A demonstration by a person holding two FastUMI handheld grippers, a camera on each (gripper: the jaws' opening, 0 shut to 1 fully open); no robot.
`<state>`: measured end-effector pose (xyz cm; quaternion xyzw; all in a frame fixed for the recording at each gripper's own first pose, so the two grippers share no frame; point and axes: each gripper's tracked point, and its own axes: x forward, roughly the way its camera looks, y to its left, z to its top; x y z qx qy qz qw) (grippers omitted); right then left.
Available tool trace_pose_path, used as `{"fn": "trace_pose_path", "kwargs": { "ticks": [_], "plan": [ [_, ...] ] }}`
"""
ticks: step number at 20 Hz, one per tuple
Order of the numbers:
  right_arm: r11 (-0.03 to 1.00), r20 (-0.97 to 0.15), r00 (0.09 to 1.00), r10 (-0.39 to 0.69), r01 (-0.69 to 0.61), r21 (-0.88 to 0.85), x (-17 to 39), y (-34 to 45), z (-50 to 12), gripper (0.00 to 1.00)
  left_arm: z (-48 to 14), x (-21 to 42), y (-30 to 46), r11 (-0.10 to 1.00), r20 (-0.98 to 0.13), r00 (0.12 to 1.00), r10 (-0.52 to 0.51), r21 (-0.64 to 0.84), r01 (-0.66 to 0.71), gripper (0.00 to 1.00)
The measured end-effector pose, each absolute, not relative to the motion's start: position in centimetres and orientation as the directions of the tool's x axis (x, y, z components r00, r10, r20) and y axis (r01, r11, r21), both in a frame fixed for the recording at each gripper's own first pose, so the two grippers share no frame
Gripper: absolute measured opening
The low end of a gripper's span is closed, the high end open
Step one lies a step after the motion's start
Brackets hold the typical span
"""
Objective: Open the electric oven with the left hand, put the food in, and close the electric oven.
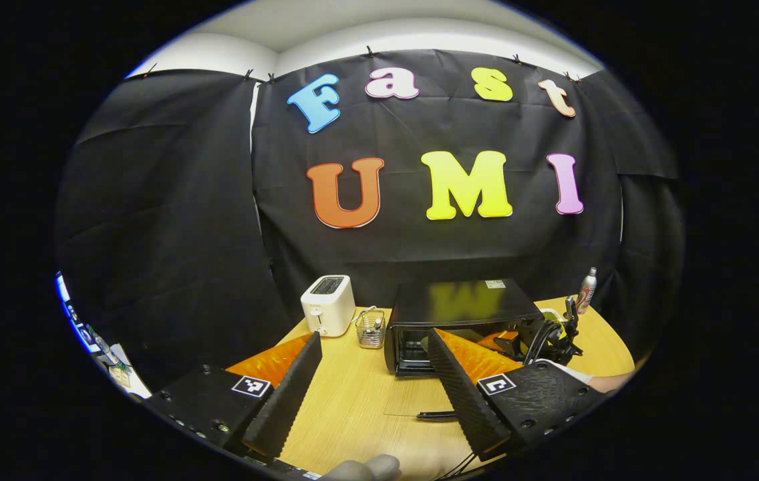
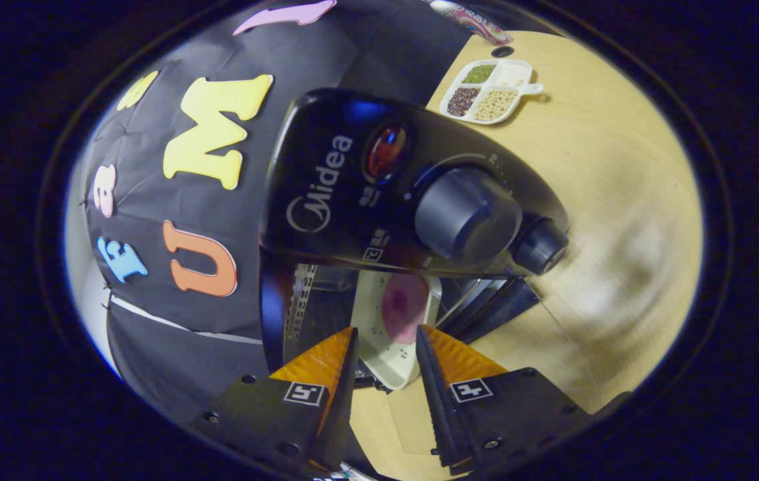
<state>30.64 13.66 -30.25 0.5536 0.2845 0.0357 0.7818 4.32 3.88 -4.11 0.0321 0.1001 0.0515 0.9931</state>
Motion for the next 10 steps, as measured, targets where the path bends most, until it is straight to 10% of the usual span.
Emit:
{"fn": "trace_pose_path", "kwargs": {
  "ticks": [5,10],
  "plan": [
    [0.409,-0.419,0.839,0.347,0.266,0.873,28.7,11.4,-29.5,0.87,-4.5,4.0,3.5,0.995,-0.178,0.98,0.089,0.067,-0.078,0.96],
    [0.53,-0.44,0.838,0.321,0.227,0.817,24.2,9.4,-28.1,0.92,-5.3,3.2,2.8,0.998,-0.158,0.987,0.042,0.055,-0.033,0.96]
  ]
}}
